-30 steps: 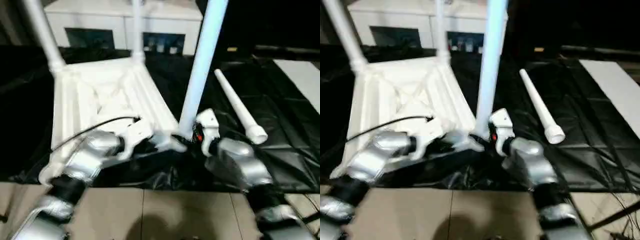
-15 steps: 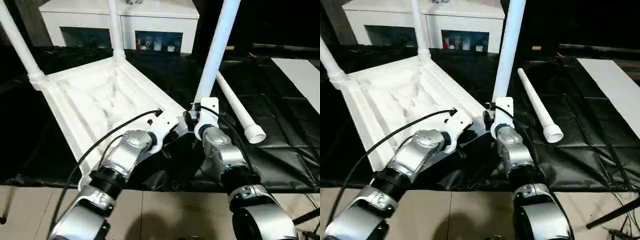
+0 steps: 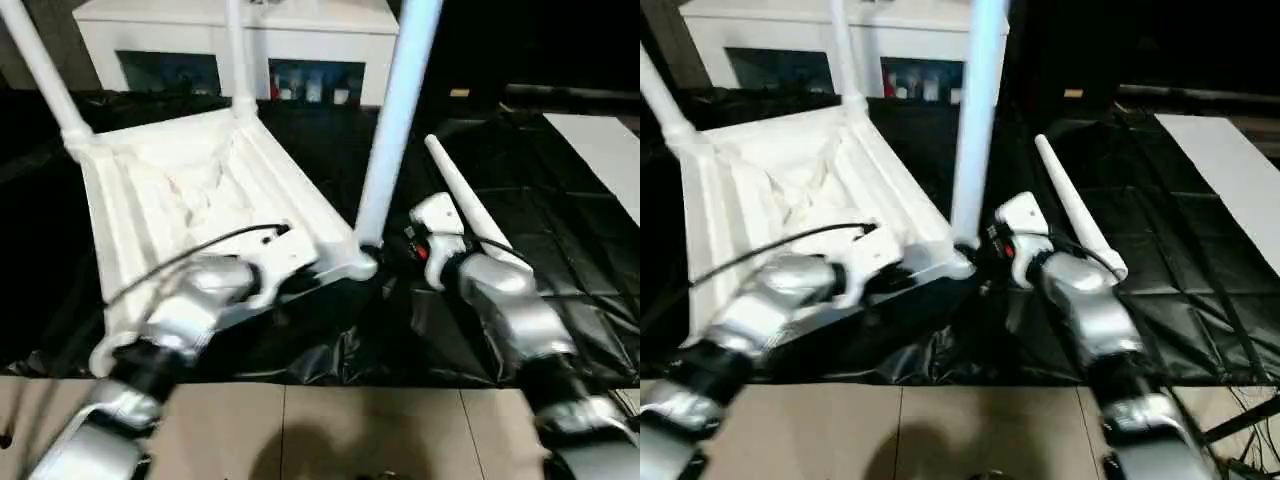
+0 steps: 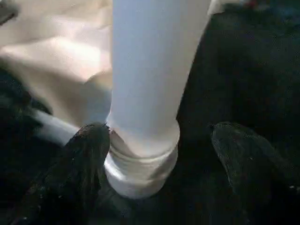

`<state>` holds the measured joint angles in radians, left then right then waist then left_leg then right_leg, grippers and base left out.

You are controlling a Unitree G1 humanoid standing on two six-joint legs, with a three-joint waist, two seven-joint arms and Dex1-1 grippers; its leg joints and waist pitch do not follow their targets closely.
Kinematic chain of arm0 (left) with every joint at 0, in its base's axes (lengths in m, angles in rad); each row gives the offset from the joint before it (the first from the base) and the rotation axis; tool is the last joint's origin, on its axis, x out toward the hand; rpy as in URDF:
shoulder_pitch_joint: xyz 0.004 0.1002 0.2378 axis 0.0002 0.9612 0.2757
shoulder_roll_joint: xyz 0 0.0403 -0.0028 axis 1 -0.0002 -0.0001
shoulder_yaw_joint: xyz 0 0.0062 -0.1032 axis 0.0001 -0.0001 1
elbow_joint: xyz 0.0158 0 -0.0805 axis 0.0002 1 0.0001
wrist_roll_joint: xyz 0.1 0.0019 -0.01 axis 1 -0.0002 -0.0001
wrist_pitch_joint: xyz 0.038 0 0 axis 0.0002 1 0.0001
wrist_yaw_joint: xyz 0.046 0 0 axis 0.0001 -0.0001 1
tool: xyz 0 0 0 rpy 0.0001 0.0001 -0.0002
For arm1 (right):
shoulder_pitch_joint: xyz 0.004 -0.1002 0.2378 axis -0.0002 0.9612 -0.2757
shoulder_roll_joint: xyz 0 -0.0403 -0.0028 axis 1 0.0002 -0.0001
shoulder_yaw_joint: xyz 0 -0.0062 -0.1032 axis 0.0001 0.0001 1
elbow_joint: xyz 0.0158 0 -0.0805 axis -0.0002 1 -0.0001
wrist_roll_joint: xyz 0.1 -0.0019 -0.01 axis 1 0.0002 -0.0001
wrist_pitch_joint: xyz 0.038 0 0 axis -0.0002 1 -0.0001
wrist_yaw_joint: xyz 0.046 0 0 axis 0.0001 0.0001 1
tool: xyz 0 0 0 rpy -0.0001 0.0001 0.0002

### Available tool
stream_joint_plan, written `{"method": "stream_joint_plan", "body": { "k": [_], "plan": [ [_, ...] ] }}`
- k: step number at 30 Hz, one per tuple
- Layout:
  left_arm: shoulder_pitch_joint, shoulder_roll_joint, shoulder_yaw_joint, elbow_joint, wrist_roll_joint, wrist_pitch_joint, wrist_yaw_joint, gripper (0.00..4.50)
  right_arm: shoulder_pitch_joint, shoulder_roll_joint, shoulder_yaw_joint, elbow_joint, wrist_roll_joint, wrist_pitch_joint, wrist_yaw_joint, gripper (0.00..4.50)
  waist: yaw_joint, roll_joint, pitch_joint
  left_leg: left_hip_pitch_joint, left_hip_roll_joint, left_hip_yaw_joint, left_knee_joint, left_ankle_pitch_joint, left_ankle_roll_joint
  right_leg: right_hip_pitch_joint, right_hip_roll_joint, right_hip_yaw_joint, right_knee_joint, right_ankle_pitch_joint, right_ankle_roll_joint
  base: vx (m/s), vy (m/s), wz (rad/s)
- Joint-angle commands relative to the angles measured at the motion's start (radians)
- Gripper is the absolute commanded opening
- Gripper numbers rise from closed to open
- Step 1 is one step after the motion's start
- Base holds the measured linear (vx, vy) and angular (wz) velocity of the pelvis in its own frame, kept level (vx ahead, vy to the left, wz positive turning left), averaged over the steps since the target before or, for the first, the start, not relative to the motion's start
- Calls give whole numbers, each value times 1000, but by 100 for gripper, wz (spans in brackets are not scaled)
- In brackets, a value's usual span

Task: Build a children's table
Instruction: Rotate leg to tighten

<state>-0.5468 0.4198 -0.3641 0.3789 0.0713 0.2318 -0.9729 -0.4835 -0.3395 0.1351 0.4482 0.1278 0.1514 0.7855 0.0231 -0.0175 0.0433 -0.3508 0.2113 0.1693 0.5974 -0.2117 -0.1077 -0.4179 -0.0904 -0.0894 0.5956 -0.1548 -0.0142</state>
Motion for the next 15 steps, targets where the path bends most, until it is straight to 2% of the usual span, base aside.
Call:
{"method": "stream_joint_plan", "body": {
  "k": [1,3,5,6,7,12,13,15],
  "plan": [
    [33,25,-83,-42,-13,17,-136,0,1,-31,30,-47,23,15,90,382,6,11,-60,-3,19,5,-73,-179,79,65,-44,47,-57,-197,-249,0,0,0],
    [33,35,-82,-54,-16,15,-155,0,7,-50,50,-64,25,23,139,382,8,12,-58,-1,19,6,-75,-189,75,61,-42,47,-58,-205,-247,0,0,0],
    [28,34,-79,-49,-15,12,-155,0,9,-56,64,-68,24,26,163,382,18,10,-59,11,19,11,-72,-189,66,54,-42,50,-58,-195,-256,0,0,0],
    [26,35,-79,-47,-14,11,-158,0,9,-57,68,-68,21,25,169,382,20,11,-58,9,20,11,-74,-186,63,55,-41,51,-57,-186,-260,0,0,0],
    [26,38,-80,-44,-12,2,-168,0,5,-54,77,-62,14,22,184,382,22,8,-58,5,19,10,-75,-186,60,59,-42,50,-56,-196,-252,0,0,0],
    [29,43,-78,-53,-14,7,-175,0,2,-62,104,-49,-10,6,214,382,25,5,-60,0,18,7,-75,-173,52,63,-44,51,-55,-205,-234,0,0,0],
    [31,47,-76,-57,-14,10,-176,0,-2,-66,109,-38,-15,5,217,349,26,4,-61,-2,17,7,-75,-160,53,65,-44,51,-55,-204,-229,0,0,0],
    [31,49,-75,-58,-10,9,-175,0,-6,-65,104,-30,-16,7,214,344,27,5,-61,-1,17,7,-74,-154,54,64,-45,52,-55,-206,-228,0,0,0]
  ]
}}
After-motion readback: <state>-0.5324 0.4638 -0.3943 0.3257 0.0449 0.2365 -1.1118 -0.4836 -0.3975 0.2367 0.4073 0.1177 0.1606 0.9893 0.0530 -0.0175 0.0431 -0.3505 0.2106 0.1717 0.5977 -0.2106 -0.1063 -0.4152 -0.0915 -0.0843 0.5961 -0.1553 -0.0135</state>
